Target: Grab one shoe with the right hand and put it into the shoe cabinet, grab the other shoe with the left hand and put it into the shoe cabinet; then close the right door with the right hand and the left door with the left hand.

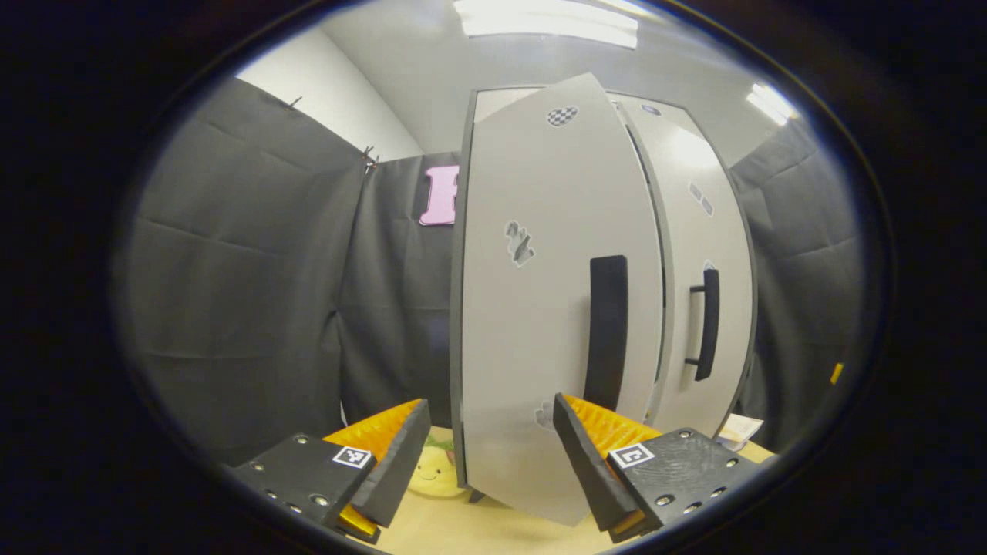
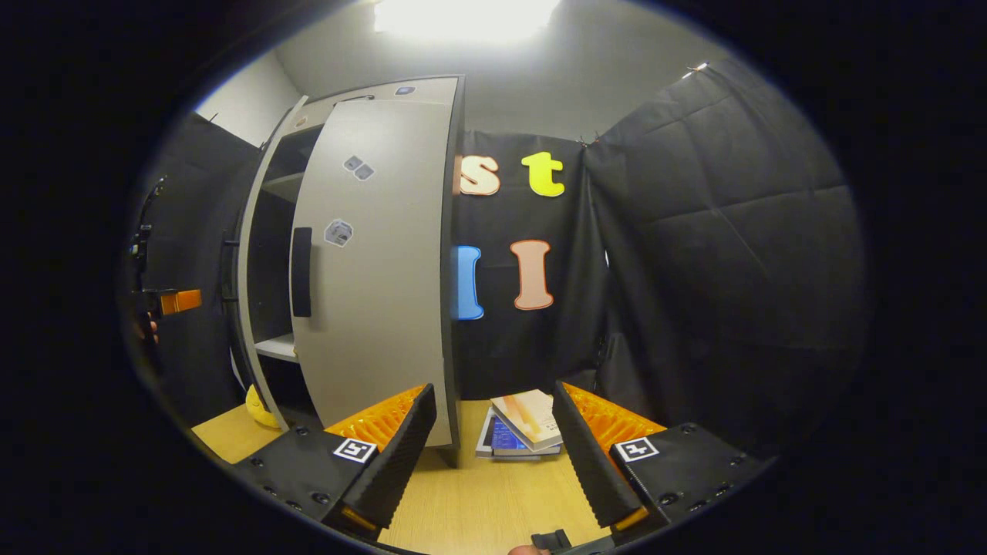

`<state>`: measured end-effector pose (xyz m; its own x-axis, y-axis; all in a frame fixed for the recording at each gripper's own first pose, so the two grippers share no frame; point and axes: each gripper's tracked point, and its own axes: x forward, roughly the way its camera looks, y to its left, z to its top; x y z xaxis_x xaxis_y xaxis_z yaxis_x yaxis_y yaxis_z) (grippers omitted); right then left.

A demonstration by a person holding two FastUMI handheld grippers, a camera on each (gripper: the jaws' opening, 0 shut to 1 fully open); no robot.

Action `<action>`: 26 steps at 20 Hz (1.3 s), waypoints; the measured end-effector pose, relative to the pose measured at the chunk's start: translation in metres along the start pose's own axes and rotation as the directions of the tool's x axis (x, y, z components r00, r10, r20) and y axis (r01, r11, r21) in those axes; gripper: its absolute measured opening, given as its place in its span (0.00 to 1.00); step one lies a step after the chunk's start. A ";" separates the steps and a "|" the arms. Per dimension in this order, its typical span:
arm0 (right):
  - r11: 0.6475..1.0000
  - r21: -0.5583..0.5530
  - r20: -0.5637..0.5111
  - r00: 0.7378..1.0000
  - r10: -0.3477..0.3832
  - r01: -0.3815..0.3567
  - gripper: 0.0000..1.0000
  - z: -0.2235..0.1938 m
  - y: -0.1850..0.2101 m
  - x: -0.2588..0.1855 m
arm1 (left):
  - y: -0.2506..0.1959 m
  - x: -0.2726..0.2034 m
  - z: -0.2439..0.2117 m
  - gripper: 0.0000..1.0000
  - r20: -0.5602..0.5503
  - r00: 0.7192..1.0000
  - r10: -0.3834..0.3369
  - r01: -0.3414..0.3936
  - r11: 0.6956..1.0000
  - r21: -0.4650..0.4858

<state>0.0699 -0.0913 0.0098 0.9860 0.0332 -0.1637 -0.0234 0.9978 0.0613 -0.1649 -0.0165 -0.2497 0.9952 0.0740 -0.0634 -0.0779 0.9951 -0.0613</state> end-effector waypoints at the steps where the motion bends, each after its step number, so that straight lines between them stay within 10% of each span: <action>1: 1.000 0.005 0.001 1.000 0.017 -0.017 0.96 0.000 0.004 0.002 | 0.001 -0.006 -0.001 0.94 0.002 1.000 0.004 -0.004 1.000 0.008; 9: 0.993 0.017 0.054 0.992 0.115 -0.116 0.96 0.017 0.041 -0.003 | 0.020 -0.070 0.022 0.94 0.038 0.999 0.011 -0.013 0.998 0.055; 26: 0.997 -0.011 0.105 0.991 0.080 -0.079 0.96 0.042 0.087 -0.086 | 0.066 -0.164 0.024 0.95 0.034 0.997 -0.069 0.068 0.997 0.042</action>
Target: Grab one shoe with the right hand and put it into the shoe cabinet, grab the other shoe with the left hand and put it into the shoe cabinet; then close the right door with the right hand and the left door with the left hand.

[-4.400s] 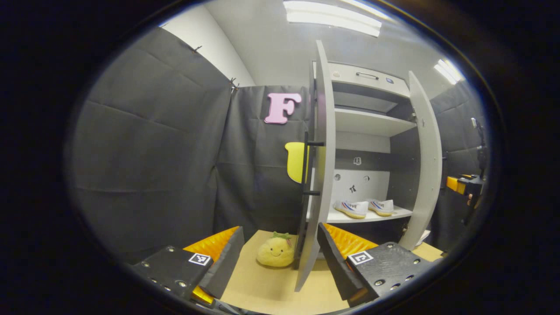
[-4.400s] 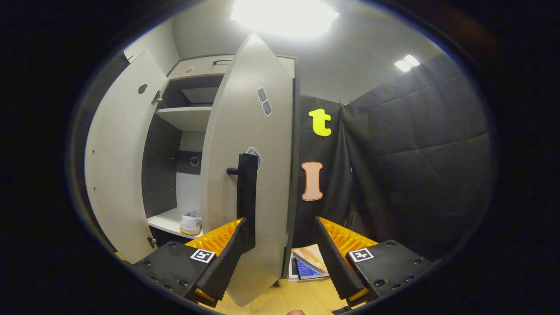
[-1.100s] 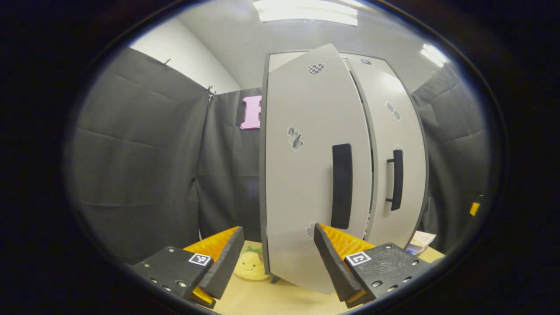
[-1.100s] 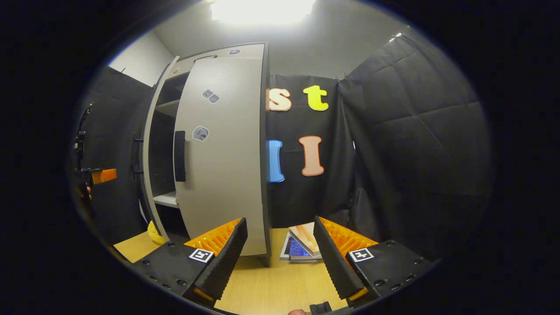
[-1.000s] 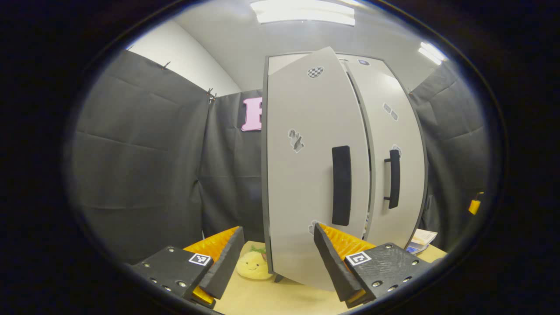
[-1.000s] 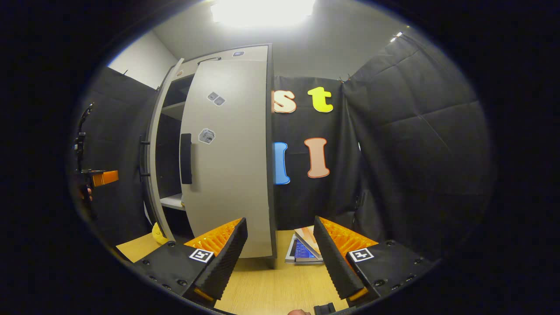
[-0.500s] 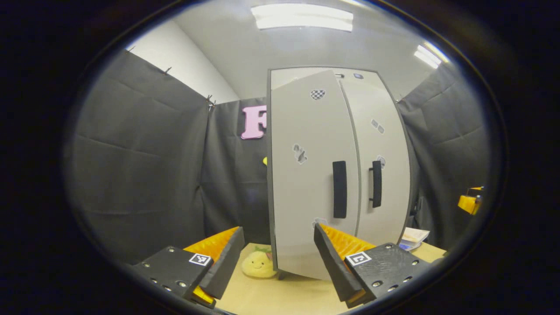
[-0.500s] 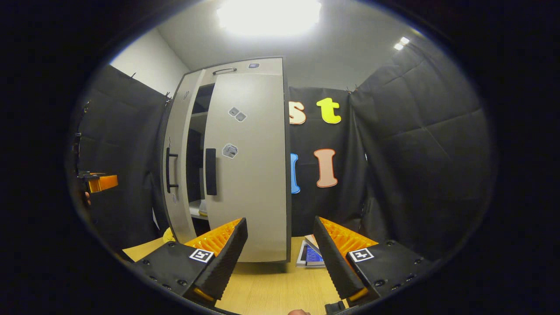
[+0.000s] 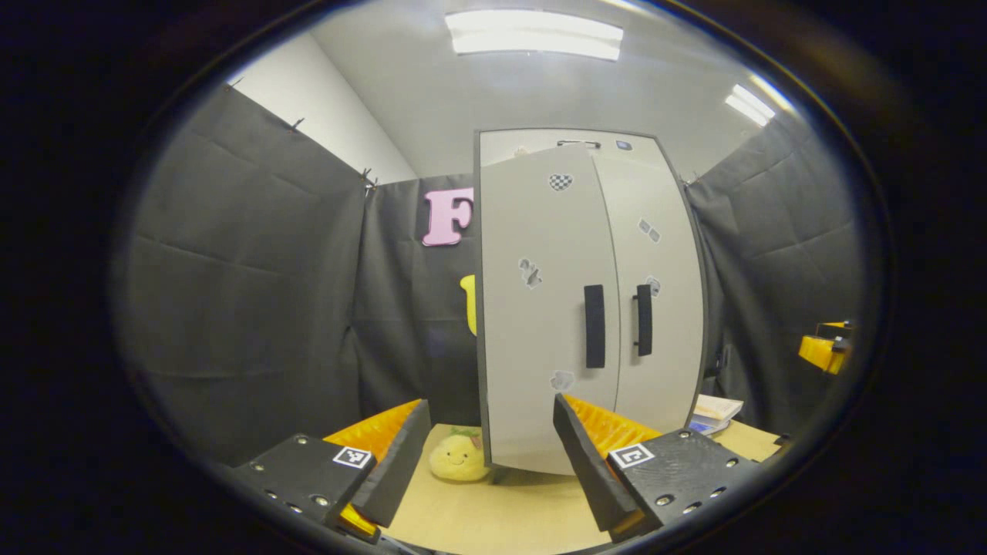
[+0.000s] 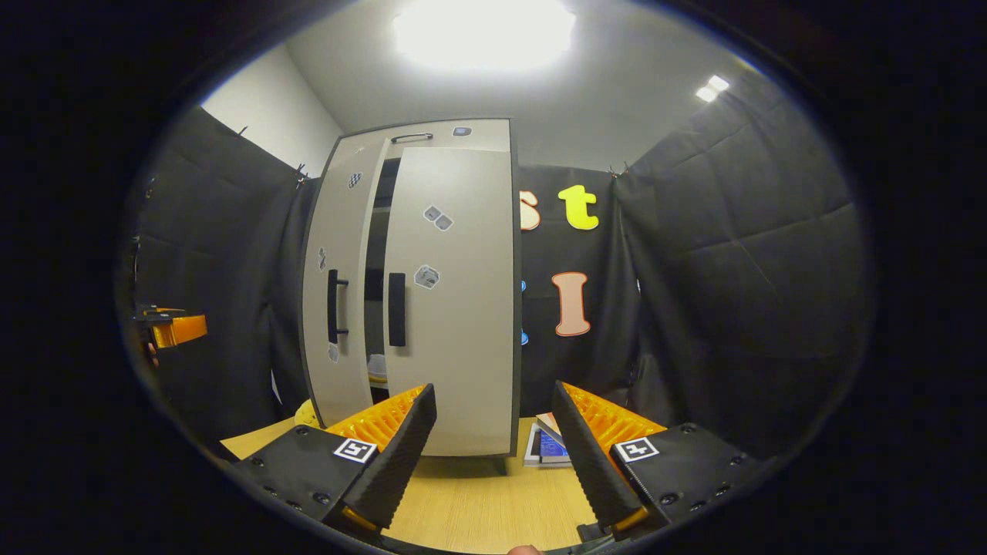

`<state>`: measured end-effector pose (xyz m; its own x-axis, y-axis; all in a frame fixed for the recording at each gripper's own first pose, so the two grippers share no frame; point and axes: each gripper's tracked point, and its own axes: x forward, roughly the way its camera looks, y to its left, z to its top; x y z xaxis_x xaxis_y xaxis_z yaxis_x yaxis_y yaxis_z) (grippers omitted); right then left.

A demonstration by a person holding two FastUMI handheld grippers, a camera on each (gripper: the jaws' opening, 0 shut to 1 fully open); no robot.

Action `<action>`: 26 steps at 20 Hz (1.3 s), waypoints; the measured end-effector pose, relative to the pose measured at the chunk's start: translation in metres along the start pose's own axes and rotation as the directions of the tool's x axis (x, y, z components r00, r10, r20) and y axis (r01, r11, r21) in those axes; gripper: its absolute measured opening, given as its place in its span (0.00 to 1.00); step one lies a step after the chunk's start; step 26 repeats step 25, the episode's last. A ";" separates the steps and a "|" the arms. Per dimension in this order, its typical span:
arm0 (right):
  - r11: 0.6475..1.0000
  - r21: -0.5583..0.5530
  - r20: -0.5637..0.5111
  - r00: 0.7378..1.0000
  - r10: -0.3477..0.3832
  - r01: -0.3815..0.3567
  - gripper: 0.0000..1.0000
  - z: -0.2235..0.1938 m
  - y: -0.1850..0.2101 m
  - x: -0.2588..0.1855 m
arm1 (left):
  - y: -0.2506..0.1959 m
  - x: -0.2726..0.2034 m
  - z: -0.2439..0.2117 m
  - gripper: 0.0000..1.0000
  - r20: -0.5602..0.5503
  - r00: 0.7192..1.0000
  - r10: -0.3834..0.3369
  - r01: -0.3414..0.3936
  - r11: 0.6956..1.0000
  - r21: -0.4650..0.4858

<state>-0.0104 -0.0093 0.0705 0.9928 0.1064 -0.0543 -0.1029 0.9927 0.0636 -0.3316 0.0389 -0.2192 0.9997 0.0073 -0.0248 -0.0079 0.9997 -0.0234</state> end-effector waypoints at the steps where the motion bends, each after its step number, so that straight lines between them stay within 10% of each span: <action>1: 1.000 0.001 0.000 1.000 0.001 -0.001 0.96 0.000 0.003 -0.002 | 0.001 -0.003 -0.003 0.95 -0.004 1.000 0.000 0.000 1.000 -0.003; 26: 1.000 -0.024 0.020 1.000 -0.012 0.013 0.96 0.011 0.017 -0.020 | 0.008 -0.031 -0.007 0.95 -0.017 1.000 -0.010 0.009 1.000 -0.015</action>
